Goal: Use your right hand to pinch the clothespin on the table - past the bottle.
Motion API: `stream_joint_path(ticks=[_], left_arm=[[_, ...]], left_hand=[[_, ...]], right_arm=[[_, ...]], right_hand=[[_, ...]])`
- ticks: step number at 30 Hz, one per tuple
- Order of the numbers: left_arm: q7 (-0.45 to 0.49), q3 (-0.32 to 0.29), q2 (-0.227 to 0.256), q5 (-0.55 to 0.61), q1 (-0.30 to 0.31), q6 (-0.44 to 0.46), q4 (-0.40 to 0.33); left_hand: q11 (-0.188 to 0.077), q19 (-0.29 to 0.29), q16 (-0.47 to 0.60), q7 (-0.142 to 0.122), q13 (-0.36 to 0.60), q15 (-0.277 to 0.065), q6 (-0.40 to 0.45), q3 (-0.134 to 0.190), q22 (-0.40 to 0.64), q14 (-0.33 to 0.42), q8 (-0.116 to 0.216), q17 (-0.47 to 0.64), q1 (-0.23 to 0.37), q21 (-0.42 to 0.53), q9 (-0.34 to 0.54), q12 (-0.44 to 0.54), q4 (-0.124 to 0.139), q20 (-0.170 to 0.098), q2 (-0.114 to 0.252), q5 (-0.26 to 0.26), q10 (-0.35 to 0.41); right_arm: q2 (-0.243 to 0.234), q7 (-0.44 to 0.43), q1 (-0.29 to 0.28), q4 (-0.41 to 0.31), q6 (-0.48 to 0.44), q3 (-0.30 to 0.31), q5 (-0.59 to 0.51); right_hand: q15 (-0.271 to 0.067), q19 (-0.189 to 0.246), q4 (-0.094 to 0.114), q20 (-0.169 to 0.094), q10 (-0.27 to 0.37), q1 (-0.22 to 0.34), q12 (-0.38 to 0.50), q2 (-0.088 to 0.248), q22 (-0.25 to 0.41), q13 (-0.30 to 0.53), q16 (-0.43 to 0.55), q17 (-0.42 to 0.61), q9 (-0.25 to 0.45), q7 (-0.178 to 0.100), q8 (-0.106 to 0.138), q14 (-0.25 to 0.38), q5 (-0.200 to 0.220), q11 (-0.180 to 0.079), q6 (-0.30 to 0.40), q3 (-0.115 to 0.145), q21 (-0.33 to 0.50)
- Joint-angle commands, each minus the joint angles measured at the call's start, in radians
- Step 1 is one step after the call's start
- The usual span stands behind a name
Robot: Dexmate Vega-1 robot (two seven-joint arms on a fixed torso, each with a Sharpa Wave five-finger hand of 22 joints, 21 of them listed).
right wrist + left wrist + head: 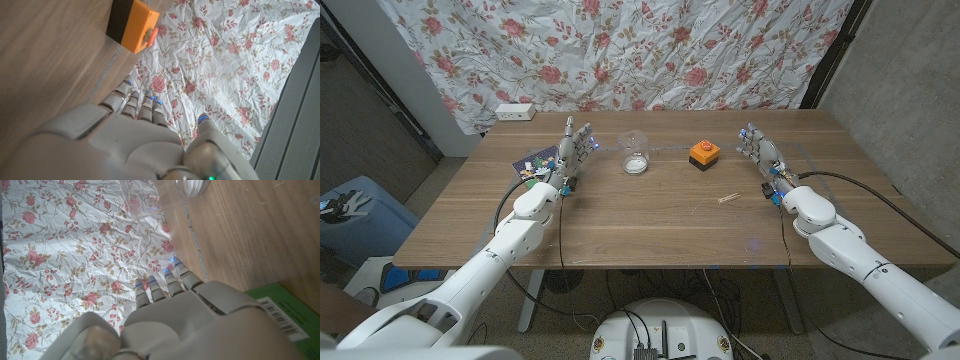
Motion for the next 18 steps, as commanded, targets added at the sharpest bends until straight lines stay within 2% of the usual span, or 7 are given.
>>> stream_joint_path(ticks=[1, 9, 18], left_arm=[[0.0, -0.002, 0.002, -0.001, 0.002, 0.001, -0.002], [0.0, -0.001, 0.001, -0.001, 0.002, 0.001, -0.002], [0.0, -0.001, 0.001, -0.001, 0.001, 0.001, -0.002]], left_hand=[[-0.006, 0.007, 0.005, -0.009, 0.002, -0.007, 0.0, 0.0, 0.002, 0.009, 0.006, 0.003, 0.003, 0.007, 0.005, 0.006, 0.006, 0.0, 0.008, 0.004, 0.003], [-0.006, 0.006, 0.005, -0.009, 0.002, -0.006, 0.0, 0.0, 0.002, 0.009, 0.006, 0.003, 0.003, 0.007, 0.005, 0.005, 0.006, -0.001, 0.008, 0.004, 0.001], [-0.007, 0.007, 0.005, -0.009, 0.002, -0.007, 0.0, 0.0, 0.002, 0.008, 0.006, 0.003, 0.003, 0.007, 0.005, 0.006, 0.006, -0.001, 0.008, 0.004, 0.002]], right_arm=[[-0.053, 0.034, 0.005, 0.04, 0.089, -0.012, -0.098], [-0.087, 0.06, -0.003, 0.067, 0.167, -0.018, -0.162], [-0.112, 0.093, 0.02, 0.125, 0.241, -0.037, -0.237]], right_hand=[[-0.006, 0.007, -0.005, -0.003, 0.008, 0.01, 0.008, -0.001, 0.003, 0.003, 0.005, 0.005, 0.003, -0.012, 0.007, 0.009, -0.005, -0.004, 0.009, 0.001, 0.008], [-0.009, 0.011, -0.009, -0.002, 0.014, 0.01, 0.009, -0.002, 0.003, 0.003, 0.007, 0.007, 0.003, -0.019, 0.007, 0.013, -0.009, -0.008, 0.012, 0.001, 0.009], [-0.013, -0.002, -0.02, 0.0, 0.008, 0.019, 0.007, 0.0, 0.004, 0.003, 0.006, 0.006, 0.003, -0.029, 0.004, 0.011, -0.012, -0.015, 0.009, 0.006, 0.005]])
